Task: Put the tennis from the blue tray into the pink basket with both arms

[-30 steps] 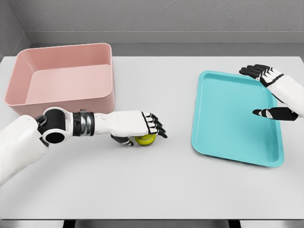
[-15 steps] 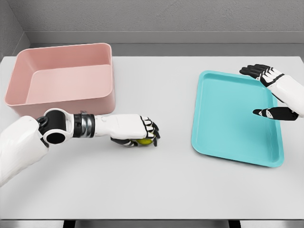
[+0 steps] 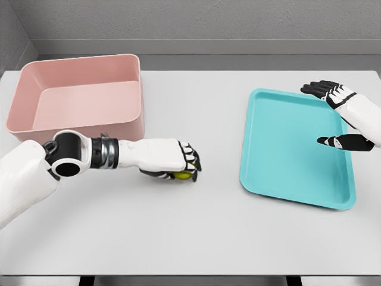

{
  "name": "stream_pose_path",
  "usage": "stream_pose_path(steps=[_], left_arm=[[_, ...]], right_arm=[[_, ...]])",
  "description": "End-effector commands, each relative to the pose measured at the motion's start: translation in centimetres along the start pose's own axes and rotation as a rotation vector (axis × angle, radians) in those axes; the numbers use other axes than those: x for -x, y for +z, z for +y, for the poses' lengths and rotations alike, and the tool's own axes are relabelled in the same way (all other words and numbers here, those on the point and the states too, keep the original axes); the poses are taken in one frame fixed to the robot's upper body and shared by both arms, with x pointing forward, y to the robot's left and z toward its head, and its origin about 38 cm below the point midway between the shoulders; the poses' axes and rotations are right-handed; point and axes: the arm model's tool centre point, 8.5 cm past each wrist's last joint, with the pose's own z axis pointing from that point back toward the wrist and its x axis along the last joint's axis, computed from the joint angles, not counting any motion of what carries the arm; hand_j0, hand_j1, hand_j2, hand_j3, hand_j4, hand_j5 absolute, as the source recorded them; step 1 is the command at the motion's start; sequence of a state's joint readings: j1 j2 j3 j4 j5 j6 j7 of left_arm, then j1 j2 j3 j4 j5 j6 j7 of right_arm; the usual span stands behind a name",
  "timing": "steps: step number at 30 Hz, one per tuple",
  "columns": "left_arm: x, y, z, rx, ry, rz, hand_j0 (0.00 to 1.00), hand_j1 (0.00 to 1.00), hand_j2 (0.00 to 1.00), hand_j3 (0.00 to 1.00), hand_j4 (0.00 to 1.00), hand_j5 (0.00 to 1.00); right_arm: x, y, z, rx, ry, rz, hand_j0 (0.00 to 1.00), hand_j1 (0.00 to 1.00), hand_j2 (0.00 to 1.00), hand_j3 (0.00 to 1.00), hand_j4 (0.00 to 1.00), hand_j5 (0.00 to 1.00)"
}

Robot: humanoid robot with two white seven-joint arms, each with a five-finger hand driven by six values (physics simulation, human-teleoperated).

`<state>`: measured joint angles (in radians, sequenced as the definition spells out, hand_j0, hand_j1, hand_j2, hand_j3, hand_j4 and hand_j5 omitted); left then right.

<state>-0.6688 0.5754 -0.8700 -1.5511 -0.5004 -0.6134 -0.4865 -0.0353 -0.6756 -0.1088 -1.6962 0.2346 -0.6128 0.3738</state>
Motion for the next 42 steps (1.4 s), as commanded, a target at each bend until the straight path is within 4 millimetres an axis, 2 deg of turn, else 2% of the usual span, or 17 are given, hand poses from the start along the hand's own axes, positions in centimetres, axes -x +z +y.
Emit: stream_pose_path(steps=[1,8,24,33,38,42], left_arm=[[-0.5,0.1,0.9,-0.023,-0.014,-0.013,0.62,0.62,0.62,0.62,0.62,0.62],[-0.4,1.8,2.9,-0.066,-0.042,-0.002,0.62,0.62,0.62,0.62,0.62,0.62],[1.9,6.1,6.2,-0.104,-0.09,0.091,0.62,0.62,0.62,0.62,0.62,0.62],[3.6,9.8,7.5,-0.134,-0.104,0.186,0.62,0.62,0.62,0.62,0.62,0.62],[4.7,12.5,8.2,-0.159,-0.096,0.248,0.63,0.63,0.63,0.63,0.63,0.63],[6.4,14.1,7.7,-0.167,-0.057,0.308,0.63,0.63,0.63,0.63,0.63,0.63]], right_arm=[[0.0,0.0,-0.1,0.005,-0.006,-0.001,1.0,1.0,1.0,1.0,1.0,1.0],[0.0,0.0,-0.1,0.005,-0.006,-0.001,1.0,1.0,1.0,1.0,1.0,1.0],[0.0,0.0,-0.1,0.005,-0.006,0.001,1.0,1.0,1.0,1.0,1.0,1.0],[0.1,0.1,-0.1,0.006,-0.006,0.003,1.0,1.0,1.0,1.0,1.0,1.0],[0.1,0.0,-0.1,0.004,-0.005,0.001,1.0,1.0,1.0,1.0,1.0,1.0],[0.1,0.1,-0.1,0.004,-0.005,0.002,1.0,1.0,1.0,1.0,1.0,1.0]])
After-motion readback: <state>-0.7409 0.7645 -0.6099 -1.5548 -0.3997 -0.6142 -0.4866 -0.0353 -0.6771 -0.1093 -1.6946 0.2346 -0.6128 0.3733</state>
